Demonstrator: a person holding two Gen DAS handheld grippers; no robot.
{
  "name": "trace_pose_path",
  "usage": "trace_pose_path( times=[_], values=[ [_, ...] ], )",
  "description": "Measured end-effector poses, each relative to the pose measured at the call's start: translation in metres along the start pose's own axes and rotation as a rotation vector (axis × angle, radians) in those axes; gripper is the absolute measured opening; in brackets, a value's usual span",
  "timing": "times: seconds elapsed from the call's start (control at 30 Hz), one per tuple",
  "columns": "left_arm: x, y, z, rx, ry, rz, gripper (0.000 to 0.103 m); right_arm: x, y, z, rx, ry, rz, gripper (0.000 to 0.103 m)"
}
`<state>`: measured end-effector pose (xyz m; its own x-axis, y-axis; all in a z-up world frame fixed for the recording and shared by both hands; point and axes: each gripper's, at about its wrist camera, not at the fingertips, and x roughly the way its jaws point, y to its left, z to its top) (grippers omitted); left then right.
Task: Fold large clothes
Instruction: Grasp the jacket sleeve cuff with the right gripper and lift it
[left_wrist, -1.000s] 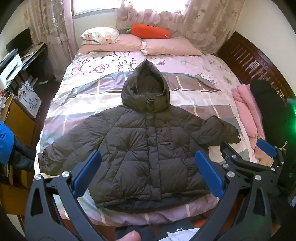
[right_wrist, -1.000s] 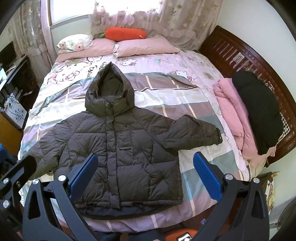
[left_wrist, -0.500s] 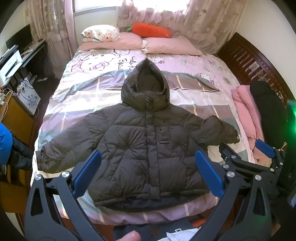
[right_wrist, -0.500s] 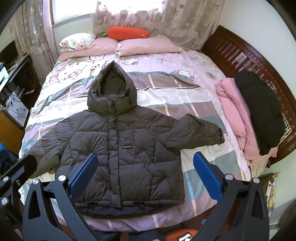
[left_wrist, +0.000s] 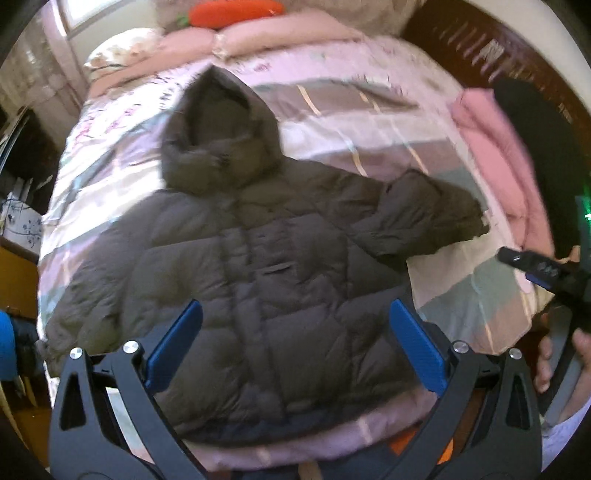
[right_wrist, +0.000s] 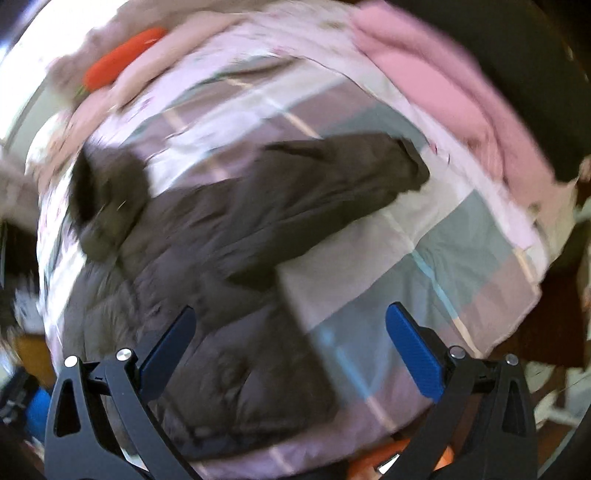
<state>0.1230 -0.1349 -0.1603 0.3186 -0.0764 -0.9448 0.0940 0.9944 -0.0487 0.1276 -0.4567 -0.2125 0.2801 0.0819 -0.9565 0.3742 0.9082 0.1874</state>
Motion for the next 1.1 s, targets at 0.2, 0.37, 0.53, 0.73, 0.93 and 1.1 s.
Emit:
trace_pose_path(
  times=[0.2, 0.37, 0.53, 0.73, 0.93, 1.1],
  values=[
    [0.148, -0.062, 0.037, -0.066, 0.126, 0.017, 0.092, 0.125, -0.099, 0.081, 0.175, 0.055, 0.113, 0.102],
    [0.239, -0.075, 0.043, -0.155, 0.246, -0.005, 0.041, 0.201, -0.169, 0.119, 0.452, 0.076, 0.231, 0.102],
    [0.278, -0.081, 0.039, -0.170, 0.277, 0.015, 0.041, 0.228, -0.197, 0.132, 0.584, 0.038, 0.300, 0.056],
    [0.297, -0.099, 0.042, -0.123, 0.256, 0.086, 0.042, 0.215, -0.215, 0.130, 0.577, -0.014, 0.219, 0.013],
    [0.312, -0.104, 0.035, -0.103, 0.249, 0.101, 0.047, 0.206, -0.226, 0.094, 0.562, -0.001, 0.049, 0.012],
    [0.291, -0.088, 0.033, -0.108, 0.202, 0.060, 0.067, 0.119, -0.188, 0.110, 0.468, -0.238, 0.183, 0.012]
  ],
)
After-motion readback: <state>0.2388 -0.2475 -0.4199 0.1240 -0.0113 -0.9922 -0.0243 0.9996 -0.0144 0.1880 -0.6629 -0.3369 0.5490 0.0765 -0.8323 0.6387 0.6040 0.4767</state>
